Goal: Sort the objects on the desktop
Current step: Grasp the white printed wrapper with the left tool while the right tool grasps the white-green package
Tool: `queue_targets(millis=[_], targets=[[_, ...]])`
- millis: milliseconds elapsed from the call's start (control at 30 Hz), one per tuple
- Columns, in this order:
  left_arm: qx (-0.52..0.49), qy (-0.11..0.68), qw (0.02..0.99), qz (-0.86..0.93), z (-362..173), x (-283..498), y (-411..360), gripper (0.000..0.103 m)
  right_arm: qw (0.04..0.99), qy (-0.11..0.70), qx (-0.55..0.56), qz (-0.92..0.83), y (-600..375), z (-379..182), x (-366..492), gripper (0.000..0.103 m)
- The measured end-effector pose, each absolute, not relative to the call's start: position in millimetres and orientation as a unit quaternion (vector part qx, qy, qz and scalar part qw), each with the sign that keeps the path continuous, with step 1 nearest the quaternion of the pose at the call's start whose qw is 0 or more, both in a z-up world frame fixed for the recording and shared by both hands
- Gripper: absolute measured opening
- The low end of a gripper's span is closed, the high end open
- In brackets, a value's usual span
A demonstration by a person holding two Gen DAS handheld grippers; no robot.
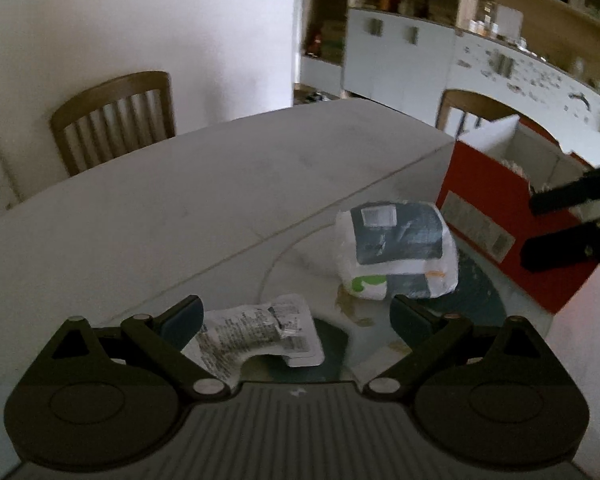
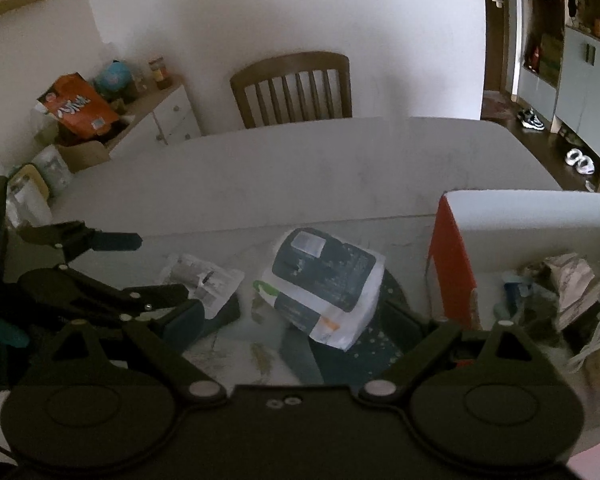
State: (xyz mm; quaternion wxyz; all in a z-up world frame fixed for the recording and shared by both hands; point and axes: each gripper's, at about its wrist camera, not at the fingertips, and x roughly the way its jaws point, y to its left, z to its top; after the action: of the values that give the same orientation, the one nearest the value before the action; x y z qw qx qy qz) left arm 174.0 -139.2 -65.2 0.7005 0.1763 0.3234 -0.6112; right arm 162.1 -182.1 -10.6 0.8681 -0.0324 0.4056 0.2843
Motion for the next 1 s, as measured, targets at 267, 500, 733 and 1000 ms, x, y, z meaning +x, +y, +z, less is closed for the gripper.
queue_targets(millis=[267, 500, 733, 1000], targets=[[0.216, 0.314, 0.662, -0.646, -93, 205, -140, 0.1, 0.867, 0.42, -0.039, 0.266, -174, -22, 166, 0.095], [0.255, 0.295, 0.637, -0.665, -119, 222, -146, 0.1, 0.872, 0.425, -0.037, 0.241, -166, -36, 169, 0.095], [0.275, 0.277, 0.603, -0.696, -129, 228, -154, 0.1, 0.873, 0.434, -0.047, 0.219, -161, -54, 178, 0.095], [0.284, 0.267, 0.573, -0.721, -139, 232, -168, 0.1, 0.872, 0.444, -0.055, 0.199, -160, -75, 192, 0.095]])
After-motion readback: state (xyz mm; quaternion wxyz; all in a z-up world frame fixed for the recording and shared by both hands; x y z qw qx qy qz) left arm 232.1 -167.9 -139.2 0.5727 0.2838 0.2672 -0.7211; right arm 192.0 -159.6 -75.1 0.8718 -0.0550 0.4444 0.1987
